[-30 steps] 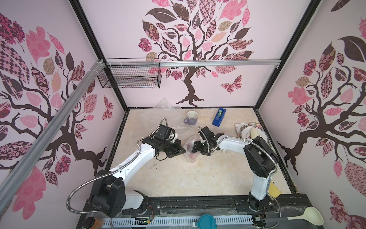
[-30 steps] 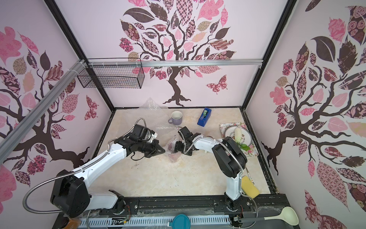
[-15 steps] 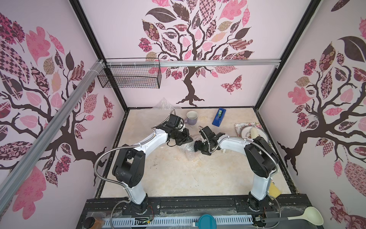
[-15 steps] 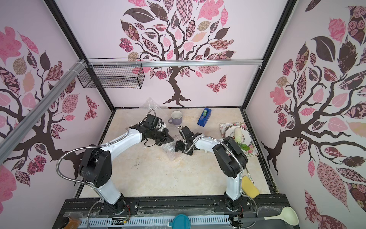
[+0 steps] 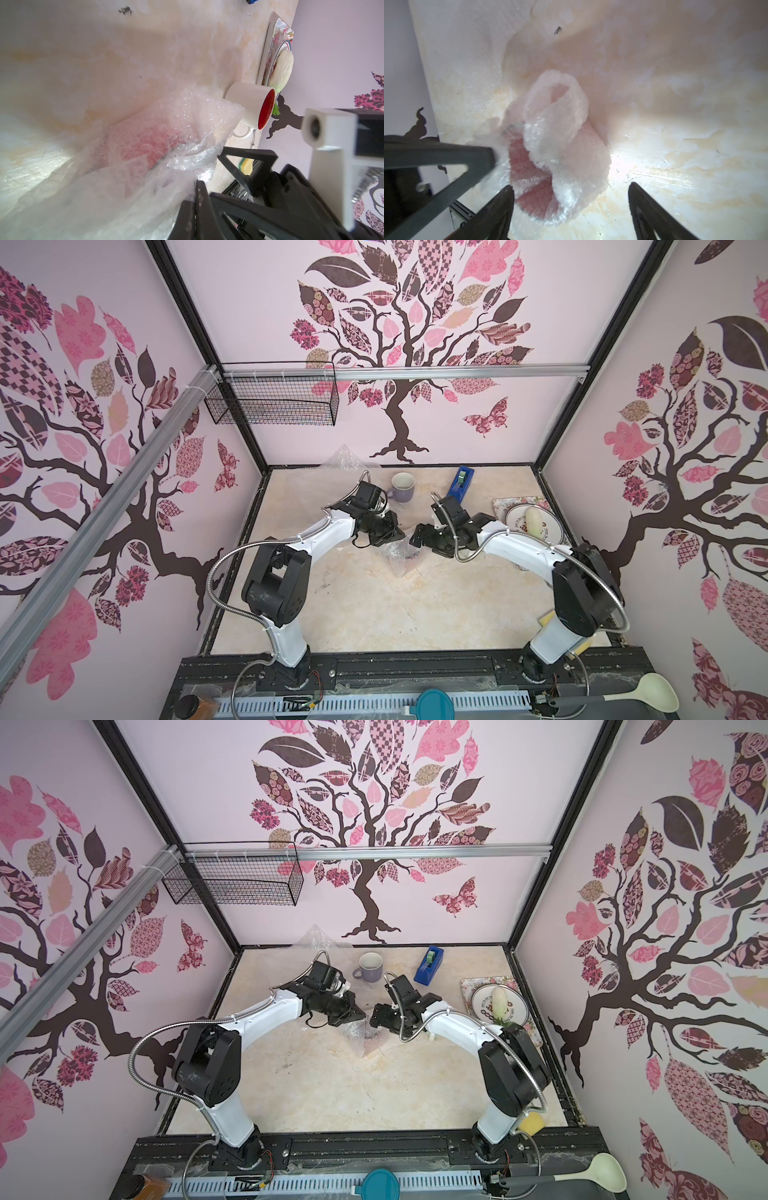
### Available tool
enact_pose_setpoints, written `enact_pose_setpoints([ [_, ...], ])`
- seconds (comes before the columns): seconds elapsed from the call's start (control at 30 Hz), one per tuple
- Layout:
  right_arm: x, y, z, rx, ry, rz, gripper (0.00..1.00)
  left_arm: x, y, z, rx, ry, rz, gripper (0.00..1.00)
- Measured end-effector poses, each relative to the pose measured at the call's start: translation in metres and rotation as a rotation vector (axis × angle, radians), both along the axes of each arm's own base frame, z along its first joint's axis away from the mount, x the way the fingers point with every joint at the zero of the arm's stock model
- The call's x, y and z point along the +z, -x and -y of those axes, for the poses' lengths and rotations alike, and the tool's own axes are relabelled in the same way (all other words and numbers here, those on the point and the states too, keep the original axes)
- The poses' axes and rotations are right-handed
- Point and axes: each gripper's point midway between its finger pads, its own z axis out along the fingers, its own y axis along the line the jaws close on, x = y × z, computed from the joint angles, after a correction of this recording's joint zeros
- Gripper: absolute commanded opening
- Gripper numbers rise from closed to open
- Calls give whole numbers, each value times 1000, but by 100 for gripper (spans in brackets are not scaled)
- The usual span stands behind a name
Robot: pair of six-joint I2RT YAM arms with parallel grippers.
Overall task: Wrap mugs in bubble wrap
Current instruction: Wrap the mug in bubble wrap.
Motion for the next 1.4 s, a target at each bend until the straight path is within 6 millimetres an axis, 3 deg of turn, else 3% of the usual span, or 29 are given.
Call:
enact_pose_setpoints([
  [0.2,36,3,-12,96,-124,122,71,1,-6,7,-19,19,2,0],
  [0.37,26,18,-25,180,-223,126,57,-4,-6,10,-33,25,-14,0],
  [0.57,10,29,-30,211,-299,118,56,-1,-5,12,-47,36,-14,0],
  [0.8,26,18,-43,225,-373,190,51,2,-5,13,-54,46,-10,0],
  [1.03,3,14,-46,215,-357,141,48,1,-5,14,-55,50,-16,0],
  [1.4,-6,4,-52,197,-370,139,48,7,-3,21,-61,72,-23,0],
])
